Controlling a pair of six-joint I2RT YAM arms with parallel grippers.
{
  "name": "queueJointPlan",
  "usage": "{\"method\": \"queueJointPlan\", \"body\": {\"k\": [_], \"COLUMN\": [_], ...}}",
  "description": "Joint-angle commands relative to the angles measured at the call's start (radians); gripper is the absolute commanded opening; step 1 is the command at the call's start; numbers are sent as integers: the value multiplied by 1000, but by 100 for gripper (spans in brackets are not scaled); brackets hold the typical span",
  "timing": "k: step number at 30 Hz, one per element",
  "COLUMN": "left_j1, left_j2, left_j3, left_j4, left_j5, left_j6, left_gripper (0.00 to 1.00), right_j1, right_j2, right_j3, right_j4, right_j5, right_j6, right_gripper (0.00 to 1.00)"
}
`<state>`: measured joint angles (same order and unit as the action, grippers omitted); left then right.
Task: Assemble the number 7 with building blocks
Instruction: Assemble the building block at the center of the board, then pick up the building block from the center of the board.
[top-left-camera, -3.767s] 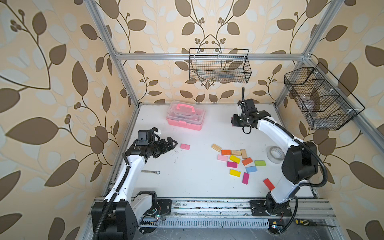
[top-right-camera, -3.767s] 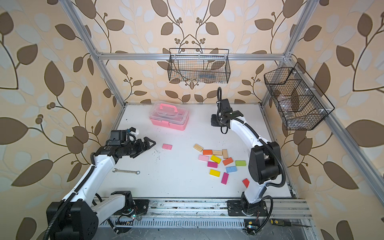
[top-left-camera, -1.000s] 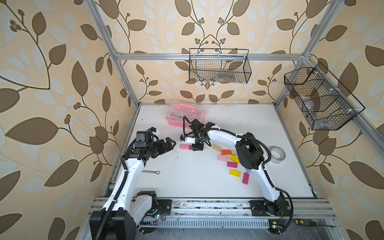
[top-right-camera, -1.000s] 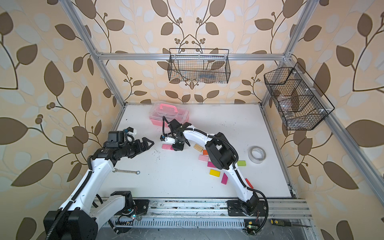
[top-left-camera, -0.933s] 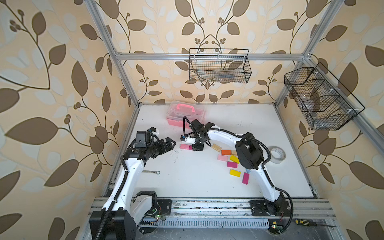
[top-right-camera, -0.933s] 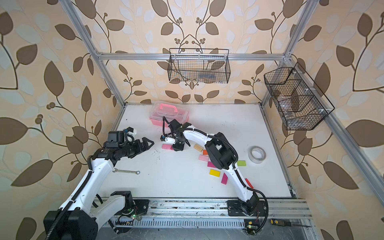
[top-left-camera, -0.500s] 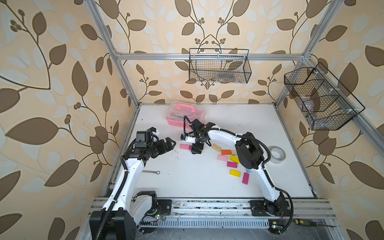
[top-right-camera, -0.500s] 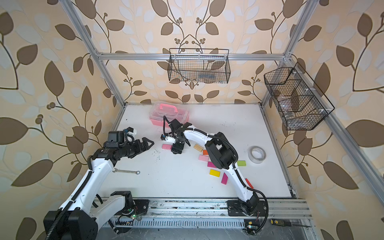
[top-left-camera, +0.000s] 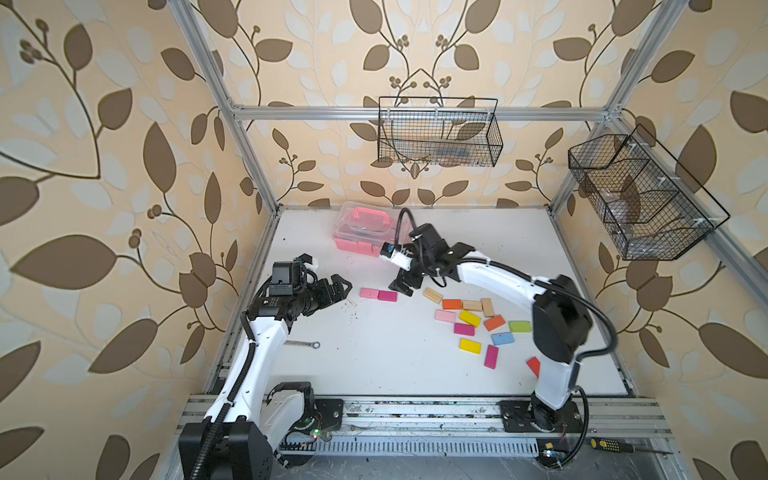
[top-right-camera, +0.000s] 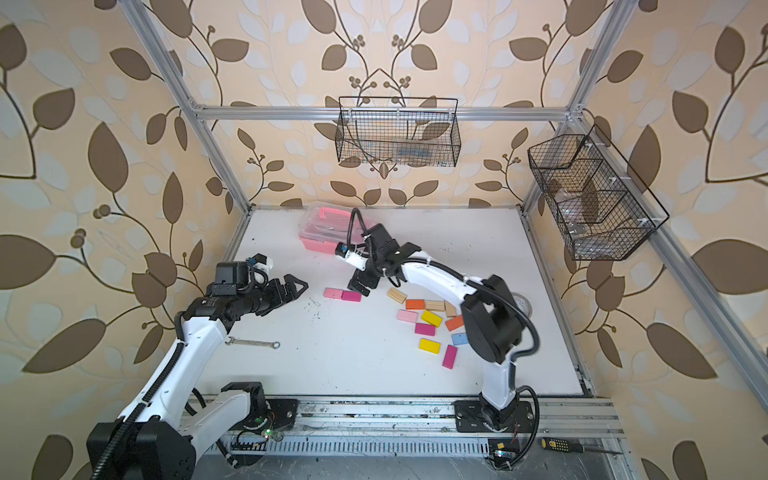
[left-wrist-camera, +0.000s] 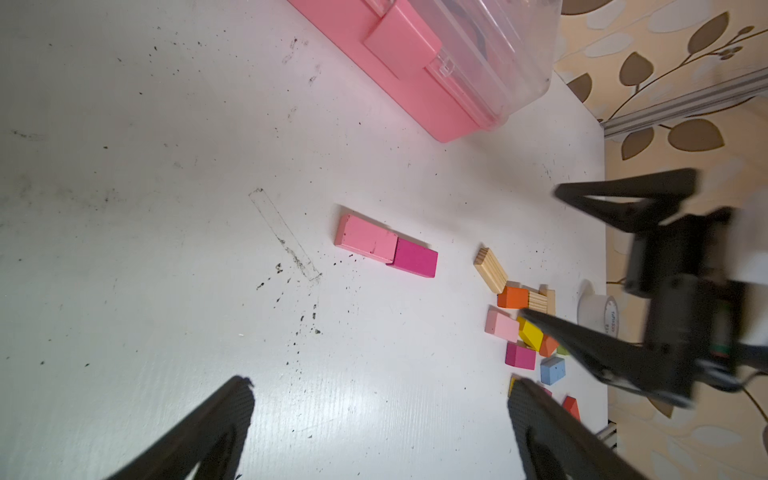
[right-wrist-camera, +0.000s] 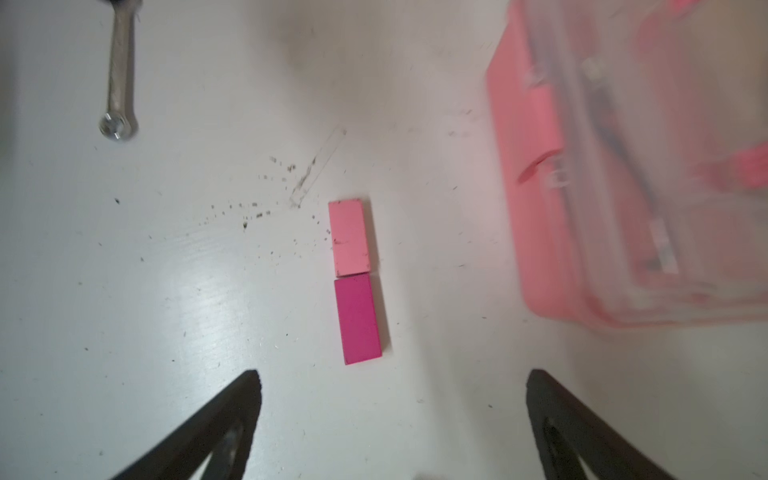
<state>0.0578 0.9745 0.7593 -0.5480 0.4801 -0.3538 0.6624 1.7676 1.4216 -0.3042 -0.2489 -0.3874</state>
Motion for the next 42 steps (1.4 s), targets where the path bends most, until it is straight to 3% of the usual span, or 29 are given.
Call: {"method": "queueJointPlan", "body": {"k": [1,4,7,12,15,17,21,23,28,34,42], "left_j1": [-12,-49,-165,-406,-507,-549,-561,-562,-562,-559,-518], "left_j2": [-48,-51,-34,42,124,179,294,352,457,526,515], "left_j3": [5,9,49,134,176,205,296,347,497,708,802], "left_j4": [32,30,1,-20,-9,8,32,35,-11,-164,-253], "left_j5": [-28,-40,-122,-289,-340,-358,-338,-335,-361,-445,-506], "left_j6": [13,4,2,-16,-27,-28,-11,14,45,-5,-96], "left_gripper": [99,99,99,99,99,99,99,99,99,99,99], "right_j1": [-61,-183,-307,-329,-350,-393,-524,-530,-427,-341,-231], "right_j2": [-185,-281,-312,-440,-490,-524,-515,-494,-514,-603,-485], "right_j3": [-186,-287,-313,-416,-457,-522,-659,-635,-471,-459,-273], "right_j4": [353,424,363,225,158,205,405,353,162,324,66], "right_j5": [-80,-145,-300,-218,-204,-245,-440,-419,-187,-127,-74], "right_j6": [276,594,775,772,778,831,998,952,710,629,400], "right_gripper": [100,100,100,100,100,100,100,100,100,95,84]}}
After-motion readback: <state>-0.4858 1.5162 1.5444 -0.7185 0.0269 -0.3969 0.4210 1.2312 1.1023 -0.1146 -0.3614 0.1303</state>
